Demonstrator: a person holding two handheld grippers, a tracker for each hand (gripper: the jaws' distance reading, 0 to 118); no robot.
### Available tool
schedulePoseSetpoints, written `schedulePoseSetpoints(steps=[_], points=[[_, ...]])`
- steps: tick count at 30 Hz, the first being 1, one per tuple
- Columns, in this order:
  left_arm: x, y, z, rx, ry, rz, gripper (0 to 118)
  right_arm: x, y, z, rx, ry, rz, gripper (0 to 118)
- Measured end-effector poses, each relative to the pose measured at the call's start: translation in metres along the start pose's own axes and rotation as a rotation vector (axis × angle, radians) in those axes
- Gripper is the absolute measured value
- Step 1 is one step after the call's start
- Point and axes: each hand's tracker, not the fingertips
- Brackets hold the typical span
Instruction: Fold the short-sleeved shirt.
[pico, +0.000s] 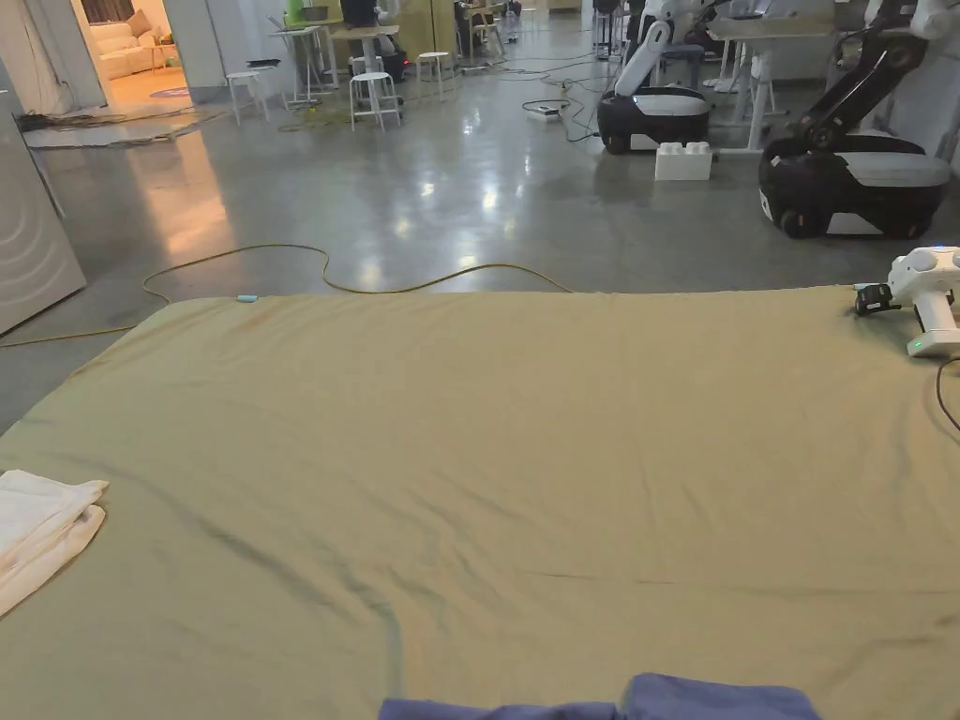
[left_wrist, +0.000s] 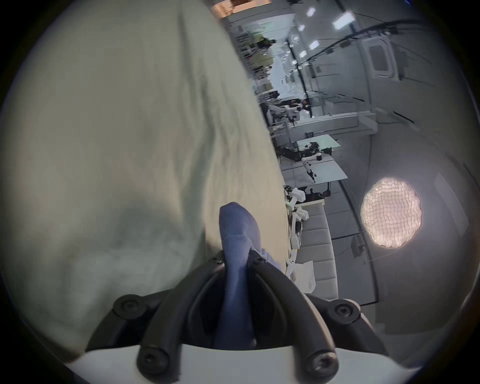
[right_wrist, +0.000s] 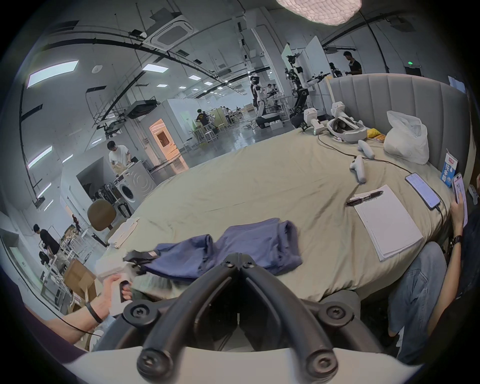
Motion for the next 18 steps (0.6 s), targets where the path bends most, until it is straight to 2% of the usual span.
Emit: schedulePoseSetpoints(steps=[1,3,6,7,10,13,18], points=[[0.007,0.006,0.014,0.016,0.014,-0.029,13,-0.001,0.000,-0.001,-0.003,-0.003,0.013,0],[0.036,0.011,0.042,0.054,0.128,-0.202,13,0.003,0.000,-0.002,-0.007,-0.001,0.027,0],[0.079,-0.004,0.057,0.081,0.292,-0.464,13,0.006,-0.003,-0.010,-0.010,0.027,0.009,0],[0.090,-0.009,0.055,0.089,0.312,-0.508,13,0.007,-0.004,-0.013,-0.012,0.038,-0.002,0],[0.120,-0.041,0.034,0.082,0.278,-0.554,13,0.005,-0.005,-0.020,-0.019,0.046,-0.036,0],[0.140,-0.082,-0.014,0.002,0.197,-0.569,13,0.001,-0.004,-0.013,-0.002,0.058,-0.040,0],[0.138,-0.137,-0.127,-0.172,0.263,-0.607,13,0.007,-0.011,0.006,0.020,0.029,-0.030,0]])
